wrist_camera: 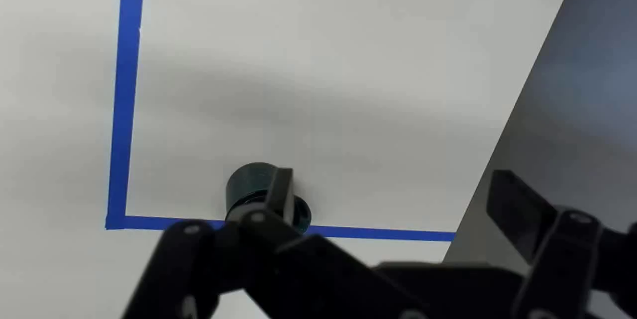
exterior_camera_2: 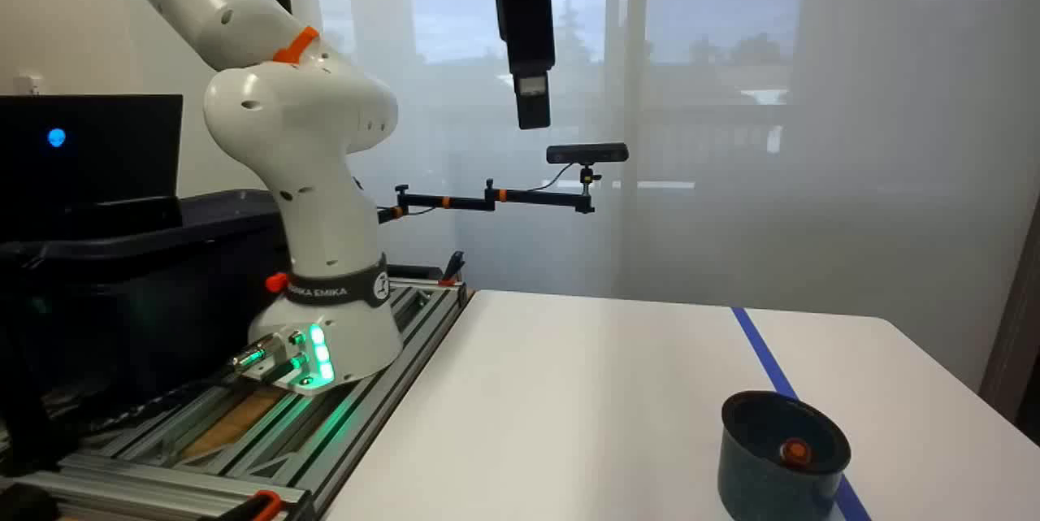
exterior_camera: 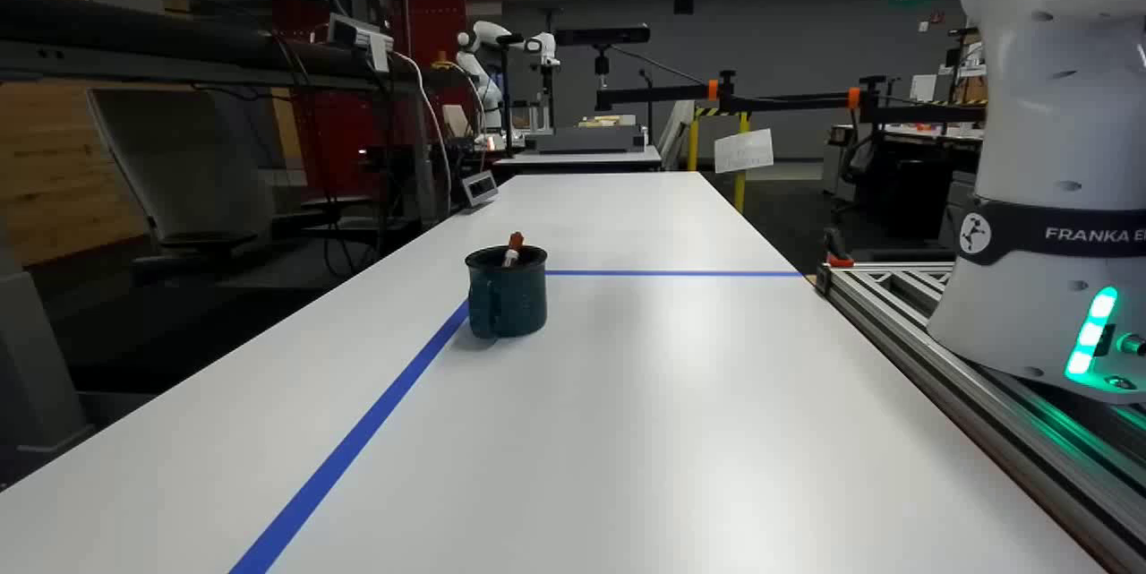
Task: Take the marker out of the mug.
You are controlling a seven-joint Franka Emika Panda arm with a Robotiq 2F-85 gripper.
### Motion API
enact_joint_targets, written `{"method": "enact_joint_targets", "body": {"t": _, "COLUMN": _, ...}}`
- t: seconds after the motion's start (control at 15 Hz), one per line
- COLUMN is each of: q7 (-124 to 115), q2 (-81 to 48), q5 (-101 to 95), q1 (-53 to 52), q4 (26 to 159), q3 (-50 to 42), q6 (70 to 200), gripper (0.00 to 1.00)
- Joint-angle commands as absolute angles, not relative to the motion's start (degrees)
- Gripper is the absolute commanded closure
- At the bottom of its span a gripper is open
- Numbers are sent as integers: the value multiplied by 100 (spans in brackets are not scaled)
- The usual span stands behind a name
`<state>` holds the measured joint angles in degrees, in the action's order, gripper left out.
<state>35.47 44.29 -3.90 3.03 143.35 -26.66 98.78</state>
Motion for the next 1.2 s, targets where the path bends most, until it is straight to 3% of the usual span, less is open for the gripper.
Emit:
{"method": "enact_joint_targets", "body": {"t": 0.0, "q7": 3631, "q2": 4377, "q5": -306, "q1": 442, "q4": 14328, "q3": -2561, "q6": 9877, "gripper": 0}}
{"method": "enact_joint_targets", "body": {"t": 0.6, "q7": 4281, "q2": 2996, "q5": -1309, "q1": 256, "q4": 14089, "q3": -2090, "q6": 10717, "gripper": 0}}
{"method": "enact_joint_targets", "body": {"t": 0.93, "q7": 4524, "q2": 1945, "q5": -1683, "q1": 194, "q4": 14135, "q3": -1563, "q6": 12595, "gripper": 0}}
{"method": "enact_joint_targets", "body": {"t": 1.13, "q7": 4404, "q2": 2129, "q5": -1417, "q1": 355, "q4": 14276, "q3": -1454, "q6": 12263, "gripper": 0}}
